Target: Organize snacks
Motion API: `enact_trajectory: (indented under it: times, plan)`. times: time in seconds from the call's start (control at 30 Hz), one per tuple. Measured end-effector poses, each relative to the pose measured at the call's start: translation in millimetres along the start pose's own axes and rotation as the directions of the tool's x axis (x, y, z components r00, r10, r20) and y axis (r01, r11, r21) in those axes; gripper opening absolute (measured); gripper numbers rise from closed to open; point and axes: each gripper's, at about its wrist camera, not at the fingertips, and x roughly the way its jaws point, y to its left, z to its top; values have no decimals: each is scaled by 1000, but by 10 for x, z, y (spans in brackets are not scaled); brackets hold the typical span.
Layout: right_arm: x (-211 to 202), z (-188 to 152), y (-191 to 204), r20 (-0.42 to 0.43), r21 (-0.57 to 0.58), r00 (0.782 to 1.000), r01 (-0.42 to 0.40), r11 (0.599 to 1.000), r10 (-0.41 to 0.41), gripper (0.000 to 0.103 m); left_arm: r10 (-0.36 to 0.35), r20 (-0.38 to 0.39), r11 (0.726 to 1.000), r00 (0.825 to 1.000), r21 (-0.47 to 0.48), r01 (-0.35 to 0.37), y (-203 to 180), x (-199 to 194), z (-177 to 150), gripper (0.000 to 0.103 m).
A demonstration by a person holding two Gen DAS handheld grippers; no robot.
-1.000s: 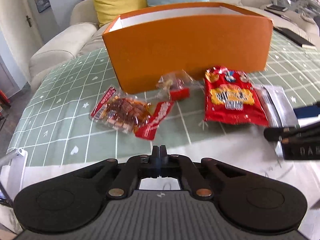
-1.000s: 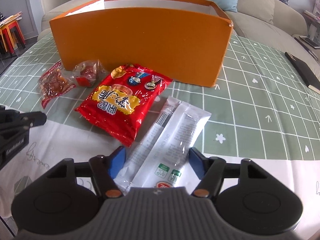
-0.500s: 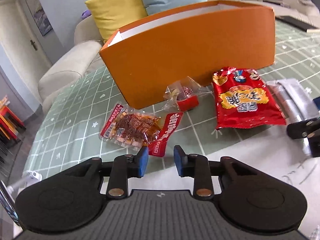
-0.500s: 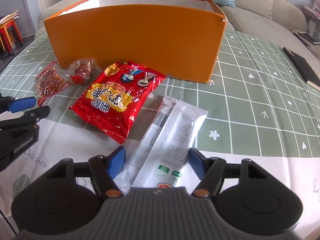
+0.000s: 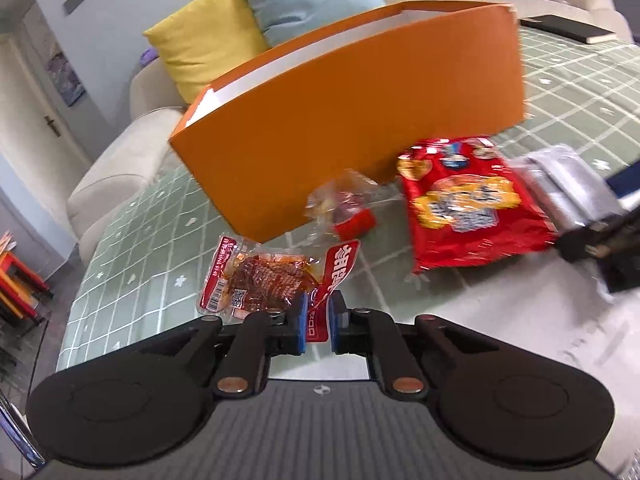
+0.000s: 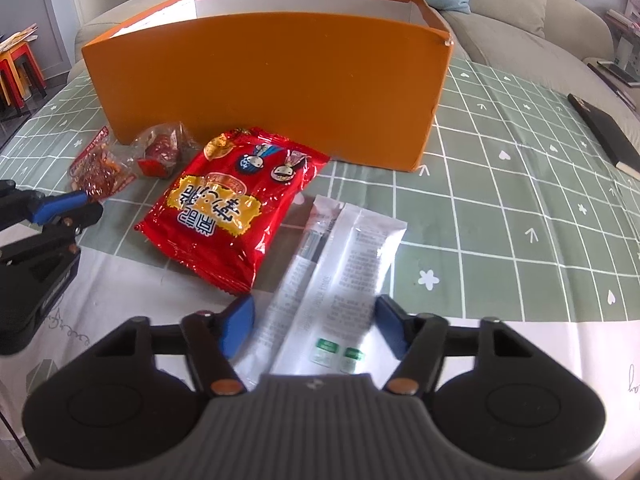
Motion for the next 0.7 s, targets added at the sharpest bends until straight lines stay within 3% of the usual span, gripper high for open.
enact_trajectory:
  times: [0.17, 0.3, 0.53, 0.7]
  plan:
    - [-47, -27, -7, -14, -8, 1000, -12, 1000, 12, 56, -91, 1, 994, 996, 59, 91, -99, -258, -45, 9]
    - [-95, -72, 10, -35, -20, 999, -24, 999, 24, 56, -209, -23, 976, 978, 54, 210, -126, -438, -89, 9]
    - [-180, -179, 78, -65, -44, 997, -46, 998, 43, 56, -310, -67, 947, 948, 69, 314, -161, -658, -203, 10]
    - [-216, -219, 117, -65, -56, 997, -46, 997, 42, 56, -360, -108, 931, 927, 12, 364, -129, -665, -258, 27]
